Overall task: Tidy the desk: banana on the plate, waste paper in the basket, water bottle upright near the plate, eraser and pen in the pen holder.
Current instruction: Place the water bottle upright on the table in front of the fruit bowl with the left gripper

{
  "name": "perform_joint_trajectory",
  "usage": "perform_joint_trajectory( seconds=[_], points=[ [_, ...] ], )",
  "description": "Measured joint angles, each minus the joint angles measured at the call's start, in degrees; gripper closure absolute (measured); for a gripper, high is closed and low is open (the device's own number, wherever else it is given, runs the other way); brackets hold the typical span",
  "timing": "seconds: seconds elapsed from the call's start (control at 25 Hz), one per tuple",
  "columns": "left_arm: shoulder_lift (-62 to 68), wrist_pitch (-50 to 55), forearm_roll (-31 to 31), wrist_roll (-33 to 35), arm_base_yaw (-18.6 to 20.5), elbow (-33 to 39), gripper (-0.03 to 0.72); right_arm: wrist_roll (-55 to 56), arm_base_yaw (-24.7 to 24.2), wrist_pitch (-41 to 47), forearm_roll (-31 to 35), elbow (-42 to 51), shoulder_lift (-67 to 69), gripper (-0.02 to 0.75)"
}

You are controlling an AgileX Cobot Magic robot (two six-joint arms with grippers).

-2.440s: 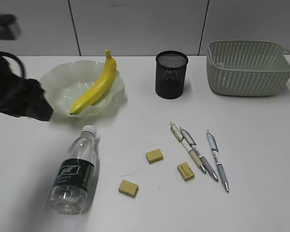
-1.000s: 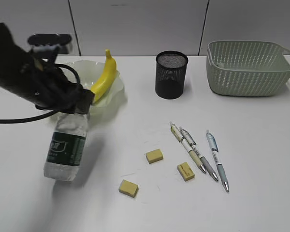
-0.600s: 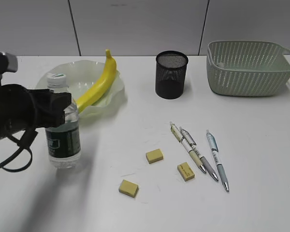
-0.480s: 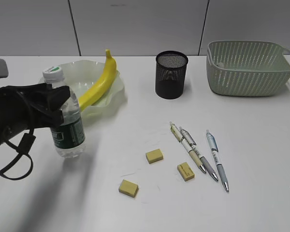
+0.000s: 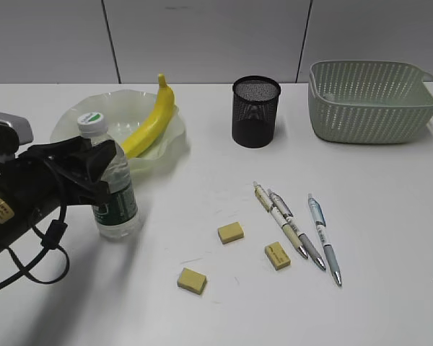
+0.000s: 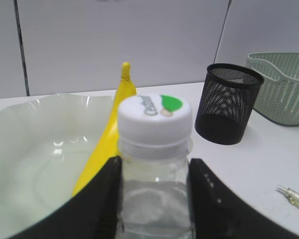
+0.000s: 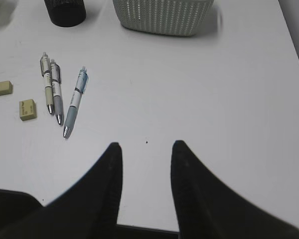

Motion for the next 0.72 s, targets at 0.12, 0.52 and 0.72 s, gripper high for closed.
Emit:
perform_joint_trajectory(
  seconds=[0.12,0.52,0.72],
  points=[
    [0.27,-0.62,0.32,0.00,0.00,0.00,0.384,0.00,0.00,0.00,0.00,0.00,0.00,0.462],
    [0.49,-0.40,5.42,0.14,0.00,0.00,0.267,0.00,0.00,0.00,0.00,0.00,0.00,0.491],
    [0.45,-0.33,5.85,0.14,0.00,0.00,0.244,0.00,0.00,0.00,0.00,0.00,0.00,0.494]
  ],
)
